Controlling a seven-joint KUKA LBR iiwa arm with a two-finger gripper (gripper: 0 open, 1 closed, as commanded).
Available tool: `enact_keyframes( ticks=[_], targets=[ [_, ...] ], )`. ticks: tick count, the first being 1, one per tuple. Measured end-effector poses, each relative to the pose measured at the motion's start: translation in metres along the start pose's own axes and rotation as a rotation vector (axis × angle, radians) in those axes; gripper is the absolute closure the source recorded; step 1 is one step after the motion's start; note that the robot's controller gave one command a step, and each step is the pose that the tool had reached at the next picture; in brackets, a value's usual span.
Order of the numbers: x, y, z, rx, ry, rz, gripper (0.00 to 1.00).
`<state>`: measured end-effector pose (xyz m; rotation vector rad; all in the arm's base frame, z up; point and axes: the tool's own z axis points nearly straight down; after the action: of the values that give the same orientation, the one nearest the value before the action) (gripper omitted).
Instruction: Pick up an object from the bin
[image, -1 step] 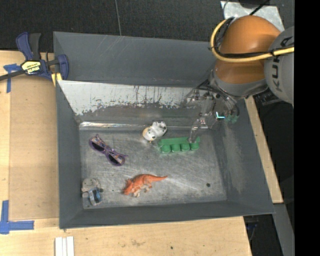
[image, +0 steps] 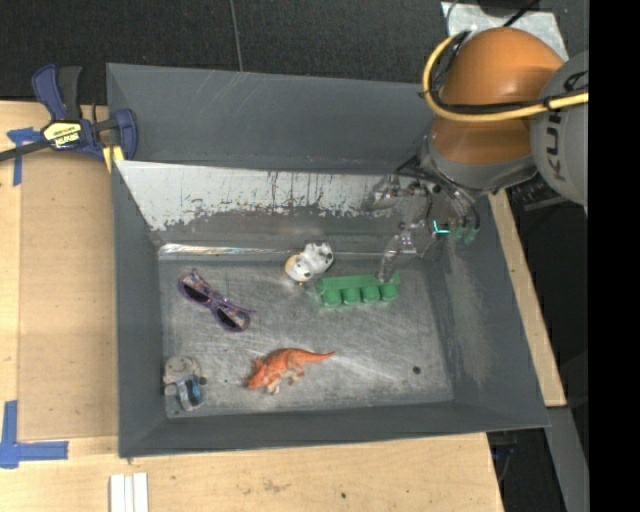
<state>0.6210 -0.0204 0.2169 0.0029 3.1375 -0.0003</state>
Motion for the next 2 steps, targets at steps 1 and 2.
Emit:
enact_keyframes(
  ticks=[1, 2],
  targets=[
    [0.005, 0.015, 0.063, 0.0, -0.004, 0.018, 0.0],
    [0.009, 0.005, 0.094, -0.001, 0.004, -0.15, 0.0]
  ],
)
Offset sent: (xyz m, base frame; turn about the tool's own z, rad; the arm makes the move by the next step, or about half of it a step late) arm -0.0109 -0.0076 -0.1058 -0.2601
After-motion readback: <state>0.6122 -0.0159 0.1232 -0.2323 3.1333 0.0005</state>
